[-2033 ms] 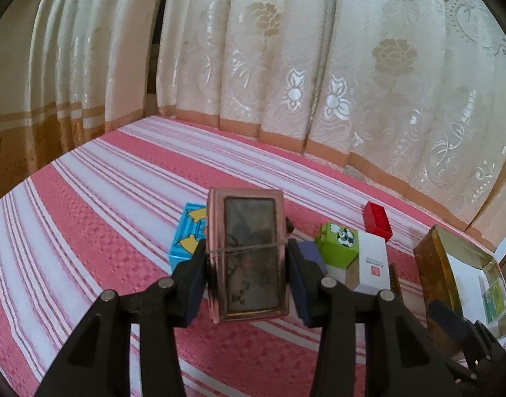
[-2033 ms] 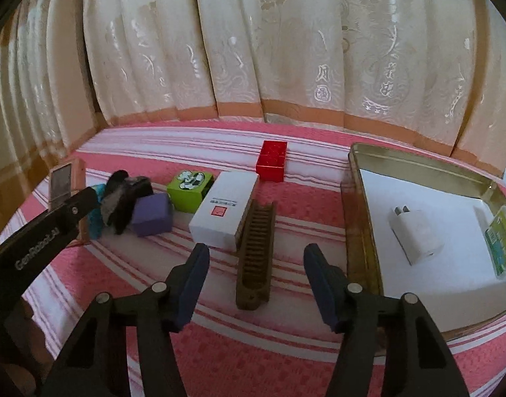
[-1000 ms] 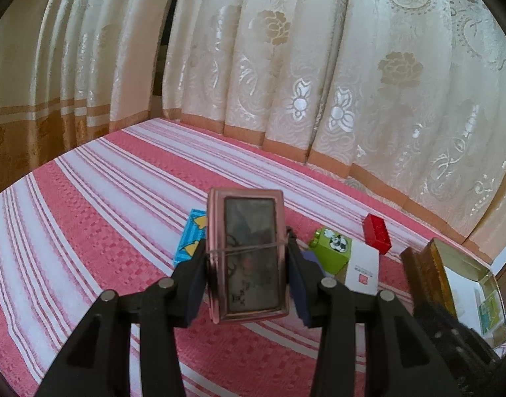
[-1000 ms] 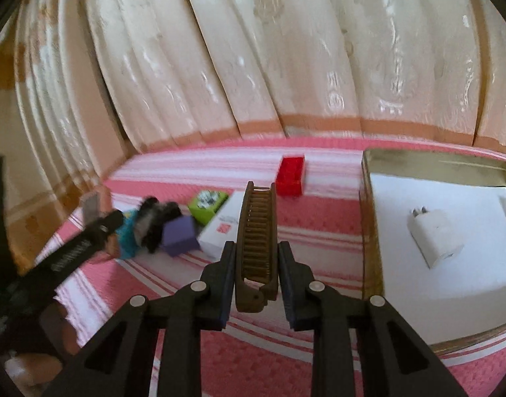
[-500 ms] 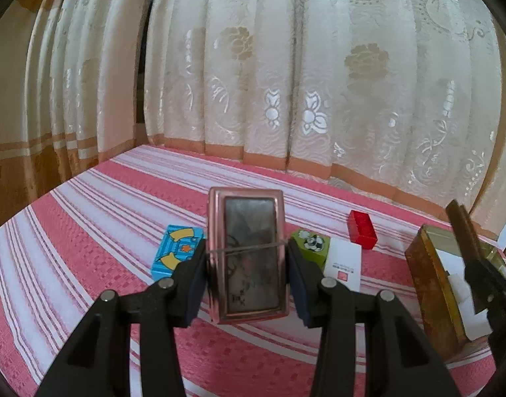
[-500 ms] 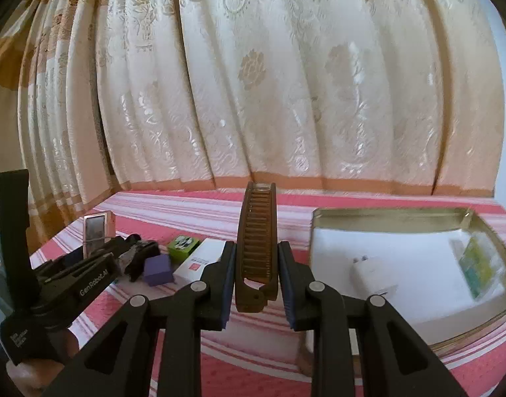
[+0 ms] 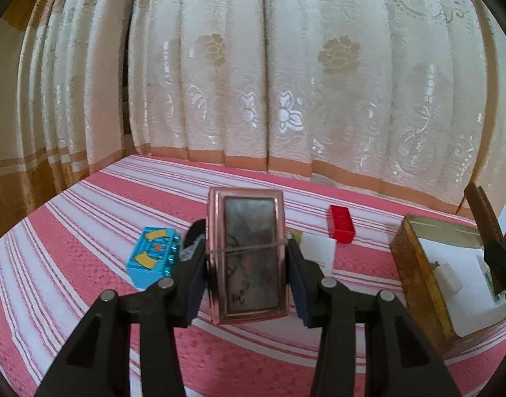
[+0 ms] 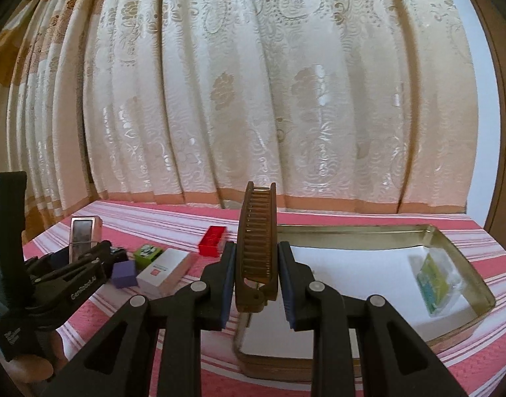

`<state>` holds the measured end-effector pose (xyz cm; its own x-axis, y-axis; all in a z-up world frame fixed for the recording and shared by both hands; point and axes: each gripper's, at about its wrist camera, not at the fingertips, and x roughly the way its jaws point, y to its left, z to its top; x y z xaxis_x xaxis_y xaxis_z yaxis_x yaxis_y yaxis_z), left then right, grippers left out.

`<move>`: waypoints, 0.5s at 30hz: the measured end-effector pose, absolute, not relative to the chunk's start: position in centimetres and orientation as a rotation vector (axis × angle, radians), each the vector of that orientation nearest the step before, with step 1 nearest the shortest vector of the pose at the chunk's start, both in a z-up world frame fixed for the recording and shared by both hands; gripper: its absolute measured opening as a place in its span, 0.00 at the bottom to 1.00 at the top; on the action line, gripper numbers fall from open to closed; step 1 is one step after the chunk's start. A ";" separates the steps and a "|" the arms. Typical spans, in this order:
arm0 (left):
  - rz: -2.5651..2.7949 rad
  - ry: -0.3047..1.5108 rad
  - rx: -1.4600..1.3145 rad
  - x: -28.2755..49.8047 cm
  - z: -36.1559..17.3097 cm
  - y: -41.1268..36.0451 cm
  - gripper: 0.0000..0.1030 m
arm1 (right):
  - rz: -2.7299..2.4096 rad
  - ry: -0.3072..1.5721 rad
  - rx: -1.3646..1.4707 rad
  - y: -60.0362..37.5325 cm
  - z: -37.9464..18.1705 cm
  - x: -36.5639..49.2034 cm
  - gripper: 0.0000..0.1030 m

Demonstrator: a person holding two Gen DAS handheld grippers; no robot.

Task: Organize rigid objects
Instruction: 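Carry the frame and comb into the tin tray and open both tools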

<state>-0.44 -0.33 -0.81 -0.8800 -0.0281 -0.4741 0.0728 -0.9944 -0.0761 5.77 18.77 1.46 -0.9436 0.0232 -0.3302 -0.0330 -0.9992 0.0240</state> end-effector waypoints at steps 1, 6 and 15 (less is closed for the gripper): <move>-2.996 0.134 0.755 -0.4 -0.8 0.0 0.43 | 3.063 0.045 -0.519 19.0 1.5 5.8 0.27; -3.019 0.096 0.744 -0.1 -0.6 1.7 0.43 | 3.034 0.053 -0.494 20.5 1.7 6.4 0.27; -3.082 0.064 0.722 0.5 0.0 5.2 0.43 | 2.980 0.056 -0.465 23.7 2.0 7.1 0.27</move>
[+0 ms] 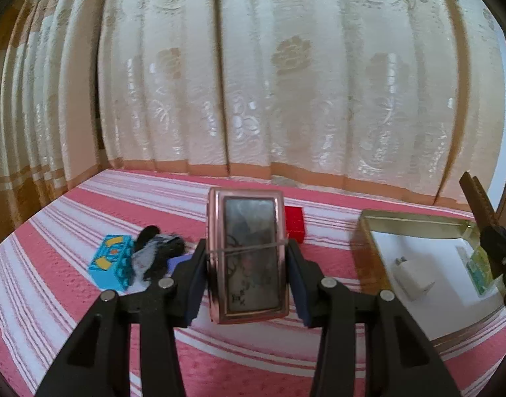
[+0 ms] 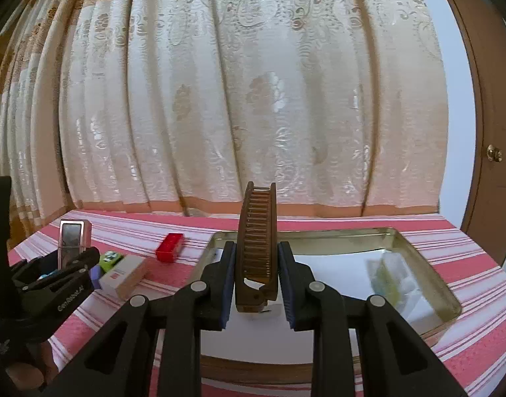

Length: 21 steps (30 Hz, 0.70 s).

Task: Organize rigid objects
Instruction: 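Carry the frame and comb into the tin tray and open both tools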

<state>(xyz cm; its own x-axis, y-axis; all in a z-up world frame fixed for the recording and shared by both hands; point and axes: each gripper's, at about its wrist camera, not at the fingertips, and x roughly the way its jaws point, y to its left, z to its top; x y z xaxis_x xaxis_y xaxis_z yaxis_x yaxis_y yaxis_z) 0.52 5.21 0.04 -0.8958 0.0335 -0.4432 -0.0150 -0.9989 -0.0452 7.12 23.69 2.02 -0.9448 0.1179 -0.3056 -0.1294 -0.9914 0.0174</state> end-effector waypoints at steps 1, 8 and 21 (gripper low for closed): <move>3.028 -0.058 -0.707 0.6 0.1 5.6 0.43 | 2.973 0.057 -0.464 24.1 2.0 7.2 0.27; 2.985 -0.013 -0.672 0.9 0.5 9.0 0.43 | 2.924 0.055 -0.449 27.1 2.2 7.7 0.27; 2.901 0.064 -0.627 1.1 1.0 14.9 0.43 | 2.816 0.063 -0.450 33.8 2.1 7.7 0.27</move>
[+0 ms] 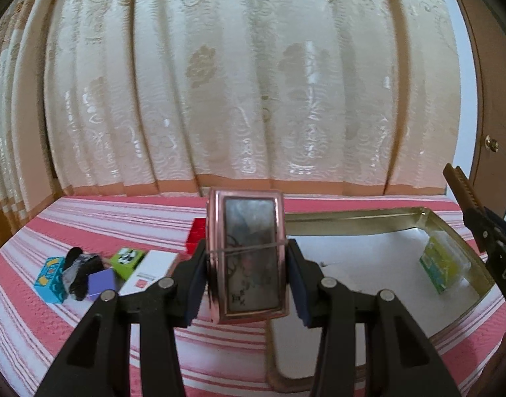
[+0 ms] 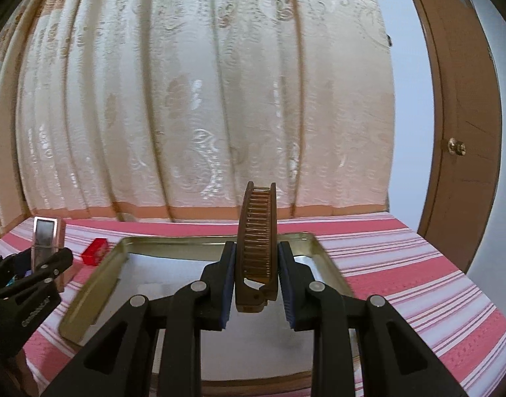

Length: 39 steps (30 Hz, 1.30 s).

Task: Organize rigid objects
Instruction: 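Carry the frame and comb into the tin tray and open both tools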

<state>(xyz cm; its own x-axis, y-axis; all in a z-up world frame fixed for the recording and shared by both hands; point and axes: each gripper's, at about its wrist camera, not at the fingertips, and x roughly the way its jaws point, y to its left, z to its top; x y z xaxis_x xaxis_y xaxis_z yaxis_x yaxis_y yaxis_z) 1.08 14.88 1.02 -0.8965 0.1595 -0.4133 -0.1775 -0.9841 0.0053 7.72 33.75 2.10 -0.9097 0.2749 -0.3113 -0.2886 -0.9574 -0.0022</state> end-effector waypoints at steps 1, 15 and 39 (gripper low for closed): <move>2.895 0.065 -0.627 1.1 1.1 15.2 0.43 | 2.807 0.063 -0.452 34.2 2.1 7.7 0.27; 2.797 0.114 -0.658 0.7 0.7 21.0 0.43 | 2.764 0.024 -0.527 37.7 1.4 6.7 0.27; 2.705 0.202 -0.828 -1.0 -1.0 25.4 0.43 | 2.813 0.056 -0.710 38.0 -0.3 4.1 0.27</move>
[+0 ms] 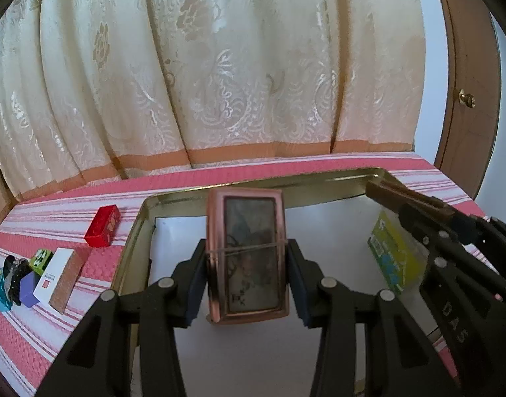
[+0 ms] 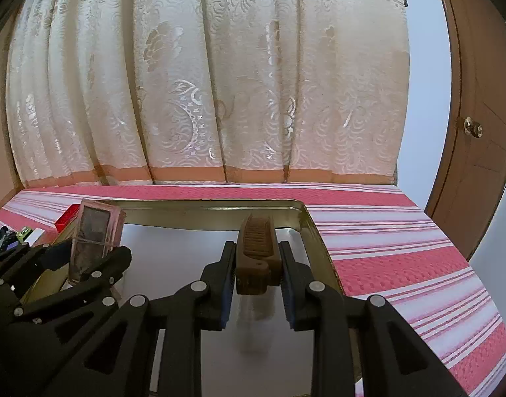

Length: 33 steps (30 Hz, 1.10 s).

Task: Organize rigid objects
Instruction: 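Carry the frame and comb into the tin tray and open both tools, then withdraw both tools from the tin tray back toward the remaining items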

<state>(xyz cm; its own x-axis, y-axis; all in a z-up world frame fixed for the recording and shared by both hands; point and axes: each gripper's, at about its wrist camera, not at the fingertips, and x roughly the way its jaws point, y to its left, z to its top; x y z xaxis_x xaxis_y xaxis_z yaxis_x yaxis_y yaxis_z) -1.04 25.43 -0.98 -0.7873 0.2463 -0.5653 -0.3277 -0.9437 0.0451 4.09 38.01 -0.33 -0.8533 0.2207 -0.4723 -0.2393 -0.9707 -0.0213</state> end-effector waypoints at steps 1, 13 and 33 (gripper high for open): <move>2.705 0.201 -0.834 -1.1 -1.0 25.4 0.43 | 2.816 0.059 -0.712 38.0 -0.3 4.1 0.27; 2.730 0.182 -0.844 -1.2 -1.2 24.8 0.52 | 2.881 0.090 -0.716 37.3 -0.3 4.1 0.51; 2.779 0.080 -0.687 0.6 -0.1 22.7 1.00 | 2.702 0.142 -0.376 39.3 1.2 7.2 0.89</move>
<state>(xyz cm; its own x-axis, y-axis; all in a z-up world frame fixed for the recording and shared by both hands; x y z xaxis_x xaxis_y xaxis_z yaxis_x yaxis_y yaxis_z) 0.64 22.66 -0.12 -0.8488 0.2528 -0.4645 -0.2792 -0.9602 -0.0124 7.17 39.33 1.19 -0.8809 0.3806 -0.2815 -0.4080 -0.9120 0.0436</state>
